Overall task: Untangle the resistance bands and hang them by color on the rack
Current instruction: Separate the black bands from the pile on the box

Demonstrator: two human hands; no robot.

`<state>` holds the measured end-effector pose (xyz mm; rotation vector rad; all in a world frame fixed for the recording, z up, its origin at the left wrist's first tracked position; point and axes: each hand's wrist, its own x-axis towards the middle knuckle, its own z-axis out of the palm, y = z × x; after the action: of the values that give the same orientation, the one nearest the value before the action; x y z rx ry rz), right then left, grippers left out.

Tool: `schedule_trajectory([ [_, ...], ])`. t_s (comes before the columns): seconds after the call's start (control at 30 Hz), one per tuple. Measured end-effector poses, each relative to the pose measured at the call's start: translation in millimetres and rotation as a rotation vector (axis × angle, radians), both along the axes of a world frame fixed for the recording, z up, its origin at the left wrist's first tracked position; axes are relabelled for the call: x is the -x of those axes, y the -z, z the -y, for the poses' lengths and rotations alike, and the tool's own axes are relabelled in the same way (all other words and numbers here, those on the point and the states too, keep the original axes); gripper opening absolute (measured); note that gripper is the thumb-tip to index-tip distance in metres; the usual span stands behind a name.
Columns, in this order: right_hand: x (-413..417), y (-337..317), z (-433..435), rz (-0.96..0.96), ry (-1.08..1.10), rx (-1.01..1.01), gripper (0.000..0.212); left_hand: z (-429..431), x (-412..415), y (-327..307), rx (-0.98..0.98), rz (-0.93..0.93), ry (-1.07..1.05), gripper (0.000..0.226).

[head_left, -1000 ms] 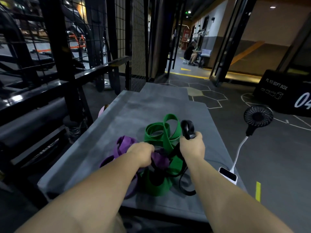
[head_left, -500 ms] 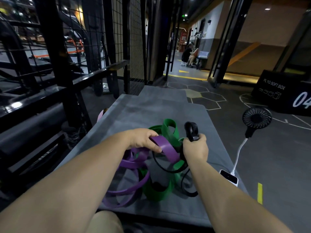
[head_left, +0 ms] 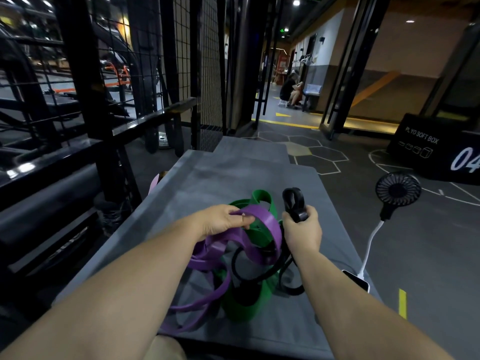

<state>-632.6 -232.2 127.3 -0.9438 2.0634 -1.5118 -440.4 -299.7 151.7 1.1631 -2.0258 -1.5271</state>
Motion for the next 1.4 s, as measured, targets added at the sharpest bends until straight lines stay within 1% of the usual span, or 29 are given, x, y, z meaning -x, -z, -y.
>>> schedule_trajectory([
  [0.13,-2.6,-1.9,1.8,-0.046,-0.007,-0.002,0.032,2.4,-3.6,5.8,-0.001,-0.034,0.017,0.052],
  [0.17,-2.2,-2.3,2.3,-0.054,-0.007,-0.01,0.033,3.3,-4.6,6.0,0.006,-0.049,0.021,0.05],
  [0.23,-0.3,-3.5,2.0,-0.052,0.004,-0.029,0.033,5.5,-5.8,3.7,-0.052,-0.115,-0.028,0.034],
  [0.27,1.3,-4.5,1.6,-0.047,0.019,-0.037,0.033,6.6,-5.8,1.3,-0.082,-0.152,-0.073,0.031],
  [0.33,4.8,-5.8,-0.6,-0.039,0.048,-0.033,0.03,10.8,-6.3,-2.9,-0.085,-0.187,-0.178,0.034],
  [0.43,7.6,-8.5,-3.6,-0.026,0.065,-0.005,0.024,21.3,-8.0,-2.9,-0.018,-0.131,-0.309,0.039],
  [0.6,4.0,-20.8,-6.2,0.026,0.057,0.068,0.018,26.3,-5.8,2.3,0.042,0.025,-0.489,0.064],
  [0.7,1.8,-35.2,-8.2,0.064,0.056,0.14,0.014,24.6,-1.1,2.9,0.008,-0.031,-0.575,0.07],
  [0.77,0.8,-48.4,-10.4,0.067,0.052,0.185,0.016,19.6,3.0,1.4,-0.018,-0.025,-0.549,0.08],
  [0.83,0.0,-62.7,-13.3,0.069,0.05,0.228,0.016,15.8,8.5,0.6,-0.025,-0.026,-0.472,0.082],
  [0.9,-1.0,-76.4,-16.4,0.078,0.049,0.277,0.018,5.0,16.6,-3.6,-0.008,0.01,-0.391,0.072],
  [0.97,-2.7,-87.9,-19.2,0.094,0.042,0.311,0.021,-6.1,24.1,-12.9,0.013,-0.006,-0.34,0.064],
  [1.0,-3.4,-92.0,-20.2,0.103,0.035,0.315,0.019,-14.1,28.3,-19.6,0.008,-0.027,-0.322,0.067],
  [1.07,-6.7,-97.8,-23.4,0.104,0.019,0.302,0.017,-13.8,35.7,-19.9,-0.018,-0.112,-0.282,0.091],
  [1.1,-8.8,-99.0,-25.1,0.103,0.01,0.287,0.019,-17.6,37.9,-24.1,-0.016,-0.119,-0.257,0.101],
  [1.13,-11.0,-98.8,-26.7,0.106,0.0,0.272,0.021,-27.9,40.9,-31.5,-0.003,-0.145,-0.23,0.097],
  [1.2,-15.4,-95.7,-31.7,0.129,-0.015,0.239,0.025,-54.9,46.1,-46.9,0.042,-0.184,-0.127,0.064],
  [1.27,-18.1,-89.1,-38.0,0.171,-0.019,0.22,0.033,-65.1,48.9,-44.1,0.09,-0.207,-0.045,0.026],
  [1.3,-19.6,-86.3,-42.9,0.191,-0.021,0.22,0.038,-72.3,47.8,-42.7,0.104,-0.231,-0.014,0.014],
  [1.37,-22.2,-78.8,-51.3,0.221,-0.03,0.218,0.048,-84.1,43.5,-37.4,0.132,-0.236,-0.017,0.017],
  [1.4,-24.6,-74.3,-55.7,0.231,-0.039,0.212,0.049,-88.5,40.9,-31.2,0.135,-0.223,-0.021,0.018],
])
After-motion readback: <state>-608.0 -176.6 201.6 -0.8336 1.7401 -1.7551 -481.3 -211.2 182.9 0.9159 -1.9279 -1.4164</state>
